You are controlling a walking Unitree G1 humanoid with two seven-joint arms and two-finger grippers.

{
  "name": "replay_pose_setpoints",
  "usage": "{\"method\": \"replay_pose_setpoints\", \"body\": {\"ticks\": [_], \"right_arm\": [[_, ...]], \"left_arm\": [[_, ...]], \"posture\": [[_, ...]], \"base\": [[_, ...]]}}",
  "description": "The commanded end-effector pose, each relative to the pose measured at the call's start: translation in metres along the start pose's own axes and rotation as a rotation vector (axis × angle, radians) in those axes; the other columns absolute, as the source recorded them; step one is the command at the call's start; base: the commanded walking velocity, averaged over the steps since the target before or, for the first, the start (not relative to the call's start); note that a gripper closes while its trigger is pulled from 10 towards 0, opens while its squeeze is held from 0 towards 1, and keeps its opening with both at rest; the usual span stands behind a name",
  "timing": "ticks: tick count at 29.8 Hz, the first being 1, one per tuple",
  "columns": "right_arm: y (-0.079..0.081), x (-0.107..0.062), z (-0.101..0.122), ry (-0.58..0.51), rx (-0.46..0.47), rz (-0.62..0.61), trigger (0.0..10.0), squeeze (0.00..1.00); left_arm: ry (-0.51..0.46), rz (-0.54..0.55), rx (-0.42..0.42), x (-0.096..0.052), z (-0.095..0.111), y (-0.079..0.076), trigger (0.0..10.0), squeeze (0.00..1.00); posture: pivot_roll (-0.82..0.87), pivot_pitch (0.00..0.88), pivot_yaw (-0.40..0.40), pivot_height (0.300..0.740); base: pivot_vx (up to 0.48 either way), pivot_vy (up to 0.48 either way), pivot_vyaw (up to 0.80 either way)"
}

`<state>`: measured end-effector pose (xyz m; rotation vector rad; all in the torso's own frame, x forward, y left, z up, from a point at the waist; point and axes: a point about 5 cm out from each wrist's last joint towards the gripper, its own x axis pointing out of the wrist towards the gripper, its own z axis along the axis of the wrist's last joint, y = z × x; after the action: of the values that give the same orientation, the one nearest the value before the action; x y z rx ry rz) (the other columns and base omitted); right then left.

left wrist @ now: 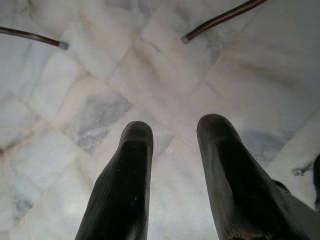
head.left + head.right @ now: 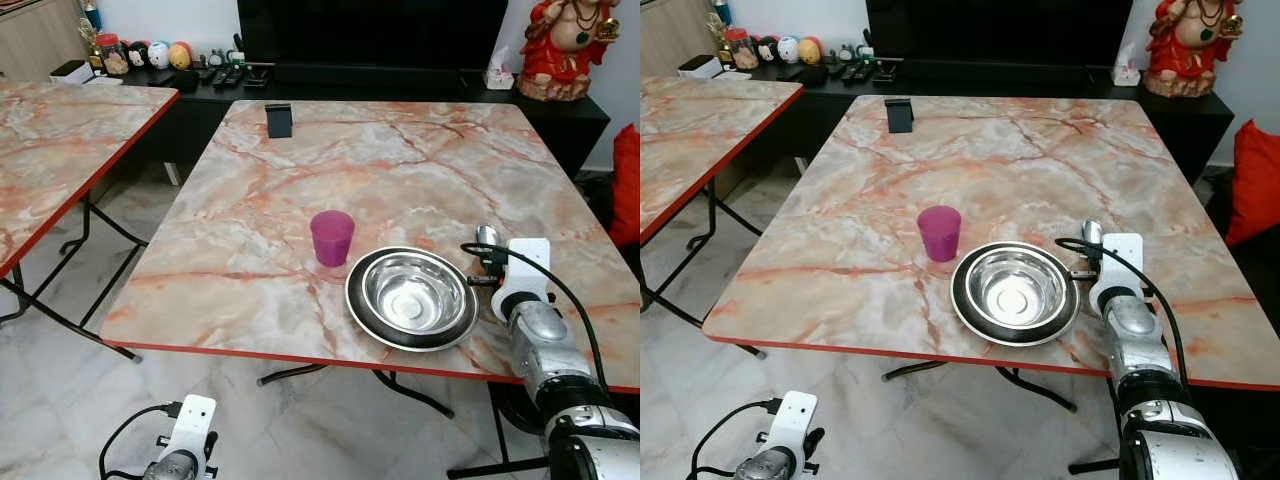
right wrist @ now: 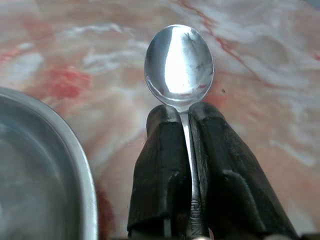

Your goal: Setting the table

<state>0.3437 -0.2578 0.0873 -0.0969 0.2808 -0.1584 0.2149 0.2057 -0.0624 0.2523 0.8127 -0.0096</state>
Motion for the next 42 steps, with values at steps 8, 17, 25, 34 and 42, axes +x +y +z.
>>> {"method": "replay_pose_setpoints", "body": {"ticks": [8,17,25,34,42], "right_arm": [[0.006,0.0,-0.003,-0.008,0.011,-0.014,10.0,0.0],[0.006,-0.001,-0.007,-0.015,0.05,-0.045,10.0,0.0],[-0.007,-0.003,-0.007,-0.021,0.071,-0.096,10.0,0.0],[-0.018,-0.006,-0.014,-0.006,0.068,-0.114,10.0,0.0],[-0.02,-0.007,-0.015,-0.007,0.068,-0.11,10.0,0.0]], "left_arm": [[0.014,0.001,0.01,-0.001,-0.004,0.003,10.0,0.0],[0.013,-0.004,0.01,-0.001,-0.004,0.001,10.0,0.0],[0.02,-0.001,0.01,-0.002,-0.007,0.001,10.0,0.0],[0.02,-0.004,0.012,-0.002,-0.007,0.001,10.0,0.0],[0.018,-0.003,0.015,-0.002,-0.006,0.002,10.0,0.0]], "posture": [[0.03,0.0,0.035,0.74],[0.03,0.0,0.035,0.74],[0.03,0.0,0.034,0.74],[0.03,0.003,0.038,0.74],[0.04,0.004,0.042,0.74]], "base": [[0.0,0.0,0.0],[0.0,0.0,0.0],[0.0,0.0,0.0],[0.0,0.0,0.0],[0.0,0.0,0.0]]}}
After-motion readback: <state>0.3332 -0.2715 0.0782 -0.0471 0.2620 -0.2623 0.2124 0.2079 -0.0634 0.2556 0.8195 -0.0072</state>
